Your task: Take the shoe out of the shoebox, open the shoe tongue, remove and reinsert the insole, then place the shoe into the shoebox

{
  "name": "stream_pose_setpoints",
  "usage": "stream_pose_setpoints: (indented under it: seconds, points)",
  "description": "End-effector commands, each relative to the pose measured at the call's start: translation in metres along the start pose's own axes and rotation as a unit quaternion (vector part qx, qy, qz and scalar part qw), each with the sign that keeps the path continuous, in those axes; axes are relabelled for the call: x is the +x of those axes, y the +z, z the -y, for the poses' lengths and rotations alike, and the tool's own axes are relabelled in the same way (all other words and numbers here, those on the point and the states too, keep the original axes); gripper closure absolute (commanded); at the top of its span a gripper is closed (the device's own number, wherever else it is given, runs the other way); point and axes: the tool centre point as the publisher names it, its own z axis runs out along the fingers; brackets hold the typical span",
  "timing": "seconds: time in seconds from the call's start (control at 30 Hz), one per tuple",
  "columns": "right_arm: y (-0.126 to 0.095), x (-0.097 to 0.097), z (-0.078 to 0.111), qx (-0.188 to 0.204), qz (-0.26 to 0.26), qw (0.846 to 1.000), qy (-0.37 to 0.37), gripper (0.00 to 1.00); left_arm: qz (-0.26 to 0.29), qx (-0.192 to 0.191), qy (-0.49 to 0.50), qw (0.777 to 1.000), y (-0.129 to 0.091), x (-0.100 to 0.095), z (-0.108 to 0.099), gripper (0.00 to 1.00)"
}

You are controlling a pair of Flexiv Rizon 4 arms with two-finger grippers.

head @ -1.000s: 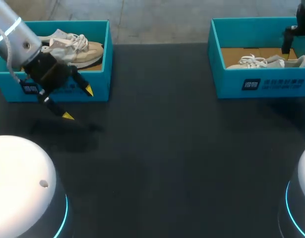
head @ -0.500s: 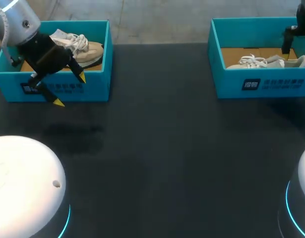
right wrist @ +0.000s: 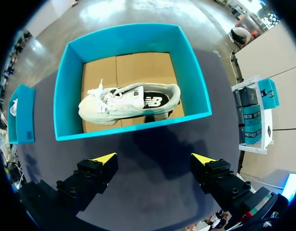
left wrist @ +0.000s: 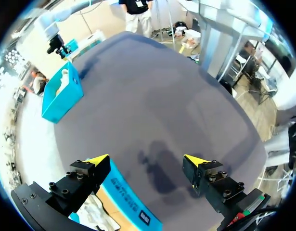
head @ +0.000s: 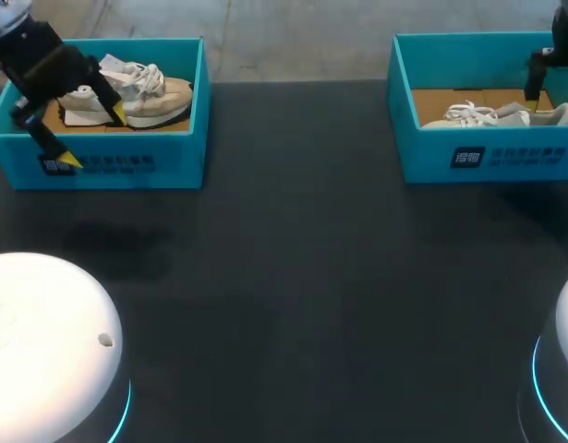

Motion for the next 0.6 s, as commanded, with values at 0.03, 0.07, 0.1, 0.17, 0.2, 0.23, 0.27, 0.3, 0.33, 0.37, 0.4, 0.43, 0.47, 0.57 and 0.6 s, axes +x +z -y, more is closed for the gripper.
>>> stream_pose_setpoints:
  seconds: [0.03, 0.07, 0.1, 0.17, 0.2, 0.23, 0.27, 0.3, 0.33, 0.37, 0.4, 0.43, 0.47, 0.57, 0.6]
  points:
    - [0.0, 0.0, 0.001, 0.0, 0.0, 1.0, 0.0, 0.0, -0.005, -0.006, 0.028, 1.0, -0.005, 0.006, 0.0, 0.0]
    - [0.0, 0.0, 0.001, 0.0, 0.0, 1.0, 0.0, 0.0, -0.003, -0.007, 0.046, 0.999, -0.006, 0.008, -0.002, 0.0]
    - [0.0, 0.0, 0.001, 0.0, 0.0, 1.0, 0.0, 0.0, -0.005, -0.006, 0.049, 0.999, -0.008, 0.009, -0.004, 0.0]
    - [0.0, 0.0, 0.001, 0.0, 0.0, 1.0, 0.0, 0.0, -0.007, -0.021, 0.071, 0.997, -0.009, 0.01, -0.01, 0.0]
    - [0.0, 0.0, 0.001, 0.0, 0.0, 1.0, 0.0, 0.0, -0.008, -0.027, 0.072, 0.997, -0.01, 0.009, -0.014, 0.0]
    - [0.0, 0.0, 0.001, 0.0, 0.0, 1.0, 0.0, 0.0, -0.009, -0.035, 0.075, 0.997, -0.01, 0.008, -0.017, 0.0]
    - [0.0, 0.0, 0.001, 0.0, 0.0, 1.0, 0.0, 0.0, -0.012, -0.042, 0.086, 0.995, -0.01, 0.008, -0.022, 0.0]
    - [0.0, 0.0, 0.001, 0.0, 0.0, 1.0, 0.0, 0.0, -0.015, -0.043, 0.094, 0.994, -0.009, 0.008, -0.026, 0.0]
    - [0.0, 0.0, 0.001, 0.0, 0.0, 1.0, 0.0, 0.0, -0.02, -0.045, 0.108, 0.993, -0.009, 0.008, -0.03, 0.0]
    - [0.0, 0.0, 0.001, 0.0, 0.0, 1.0, 0.0, 0.0, -0.025, -0.048, 0.12, 0.991, -0.009, 0.009, -0.035, 0.0]
    - [0.0, 0.0, 0.001, 0.0, 0.0, 1.0, 0.0, 0.0, -0.029, -0.048, 0.129, 0.99, -0.008, 0.009, -0.041, 0.0]
    - [0.0, 0.0, 0.001, 0.0, 0.0, 1.0, 0.0, 0.0, -0.035, -0.051, 0.142, 0.988, -0.008, 0.008, -0.046, 0.0]
    - [0.0, 0.0, 0.001, 0.0, 0.0, 1.0, 0.0, 0.0, -0.037, -0.054, 0.15, 0.987, -0.008, 0.008, -0.053, 0.0]
    - [0.0, 0.0, 0.001, 0.0, 0.0, 1.0, 0.0, 0.0, -0.05, -0.051, 0.168, 0.983, -0.009, 0.003, -0.073, 0.0]
    - [0.0, 0.0, 0.001, 0.0, 0.0, 1.0, 0.0, 0.0, -0.051, -0.042, 0.177, 0.982, -0.011, 0.002, -0.079, 0.0]
